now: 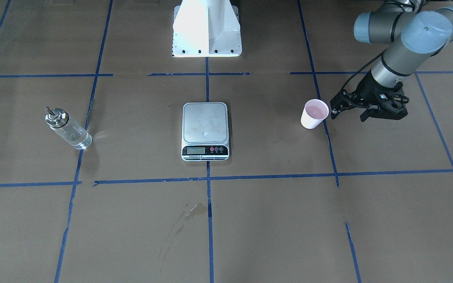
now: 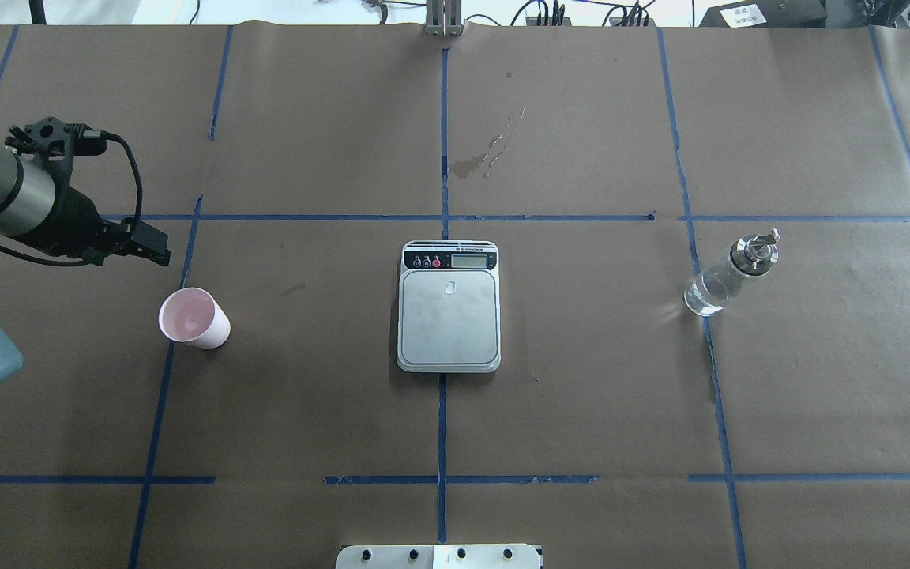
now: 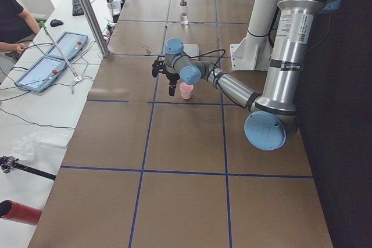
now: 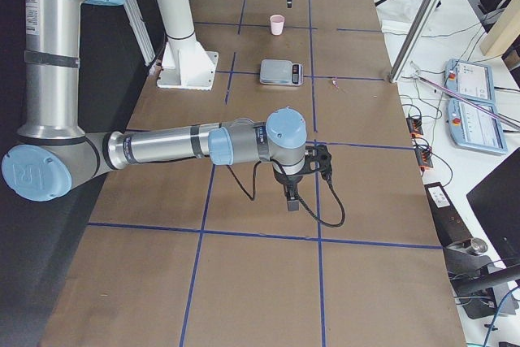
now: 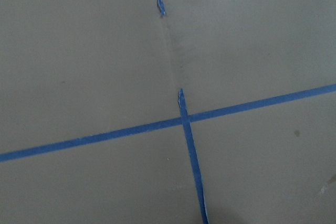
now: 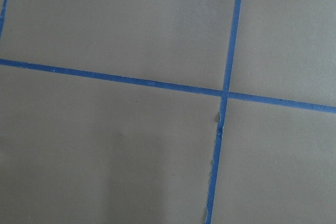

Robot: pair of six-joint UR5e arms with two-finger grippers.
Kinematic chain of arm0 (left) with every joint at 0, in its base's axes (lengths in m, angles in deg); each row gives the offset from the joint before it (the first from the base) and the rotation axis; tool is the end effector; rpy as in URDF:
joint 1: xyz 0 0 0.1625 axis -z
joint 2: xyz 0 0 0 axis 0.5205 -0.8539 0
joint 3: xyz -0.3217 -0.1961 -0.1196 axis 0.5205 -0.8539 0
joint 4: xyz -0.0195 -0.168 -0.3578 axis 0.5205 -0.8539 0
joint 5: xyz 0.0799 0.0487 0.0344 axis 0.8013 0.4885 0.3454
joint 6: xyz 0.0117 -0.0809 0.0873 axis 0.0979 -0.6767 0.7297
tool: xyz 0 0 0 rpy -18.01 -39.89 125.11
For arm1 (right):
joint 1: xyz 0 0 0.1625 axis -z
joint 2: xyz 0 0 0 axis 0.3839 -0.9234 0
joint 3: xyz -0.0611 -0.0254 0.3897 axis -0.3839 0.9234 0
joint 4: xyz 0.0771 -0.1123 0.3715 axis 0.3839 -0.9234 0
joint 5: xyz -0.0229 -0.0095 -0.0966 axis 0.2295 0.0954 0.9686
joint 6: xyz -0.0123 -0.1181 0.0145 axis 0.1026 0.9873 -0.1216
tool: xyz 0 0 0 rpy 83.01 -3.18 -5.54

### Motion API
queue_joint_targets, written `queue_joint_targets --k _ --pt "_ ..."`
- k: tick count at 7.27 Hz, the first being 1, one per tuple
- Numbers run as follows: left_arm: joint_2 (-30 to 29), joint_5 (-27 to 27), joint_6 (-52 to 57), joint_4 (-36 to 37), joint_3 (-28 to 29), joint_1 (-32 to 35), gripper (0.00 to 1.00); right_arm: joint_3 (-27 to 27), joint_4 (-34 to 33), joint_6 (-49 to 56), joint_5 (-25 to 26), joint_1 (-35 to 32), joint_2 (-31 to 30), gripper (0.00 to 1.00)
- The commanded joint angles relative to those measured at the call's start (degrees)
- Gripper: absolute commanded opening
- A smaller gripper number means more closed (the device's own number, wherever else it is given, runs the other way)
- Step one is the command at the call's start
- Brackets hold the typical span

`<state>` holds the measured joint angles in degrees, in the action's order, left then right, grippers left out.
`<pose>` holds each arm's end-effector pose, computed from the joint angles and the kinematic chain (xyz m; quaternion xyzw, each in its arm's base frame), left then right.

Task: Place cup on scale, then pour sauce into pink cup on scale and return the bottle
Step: 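Move the left gripper down to the pink paper cup and grasp it, then lift the pink cup with the left gripper and carry it over the scale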

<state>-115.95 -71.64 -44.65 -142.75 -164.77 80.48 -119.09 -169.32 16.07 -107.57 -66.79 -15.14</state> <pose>0.2957 -0.4465 0.3897 0.0439 0.4377 -0.0043 0.8981 0.0411 -0.4426 0.5564 0.0806 -0.3962 -0.0425 0.9136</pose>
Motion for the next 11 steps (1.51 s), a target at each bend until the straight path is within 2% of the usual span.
queue_joint_targets --k 1,2,6,8,9,10,11 --pt "1.7 4.2 -10.7 -1.2 -1.7 -6.3 1.0 -0.1 0.0 -0.1 -0.4 0.1 0.0 1.0" --pt "1.8 4.5 -13.5 -2.0 -1.7 -6.7 1.0 0.0 0.0 -0.1 -0.4 0.1 0.1 1.0" --pt "1.7 4.9 -13.3 -2.4 1.0 -7.4 0.99 -0.3 0.0 -0.2 -0.5 0.1 0.2 1.0" --pt "1.7 4.9 -13.2 -2.4 0.6 -8.1 0.98 -0.3 0.0 -0.2 -0.5 0.1 0.2 1.0" --pt "1.7 4.9 -13.2 -2.3 0.3 -8.2 0.74 -0.3 0.0 -0.2 -0.5 0.1 0.3 1.0" --pt "1.7 4.9 -13.2 -2.3 0.7 -8.2 0.43 -0.3 0.0 -0.1 -0.4 0.1 0.3 1.0" --pt "1.8 5.0 -13.2 -2.3 0.8 -8.2 0.21 -0.3 0.0 -0.1 -0.4 0.1 0.3 1.0"
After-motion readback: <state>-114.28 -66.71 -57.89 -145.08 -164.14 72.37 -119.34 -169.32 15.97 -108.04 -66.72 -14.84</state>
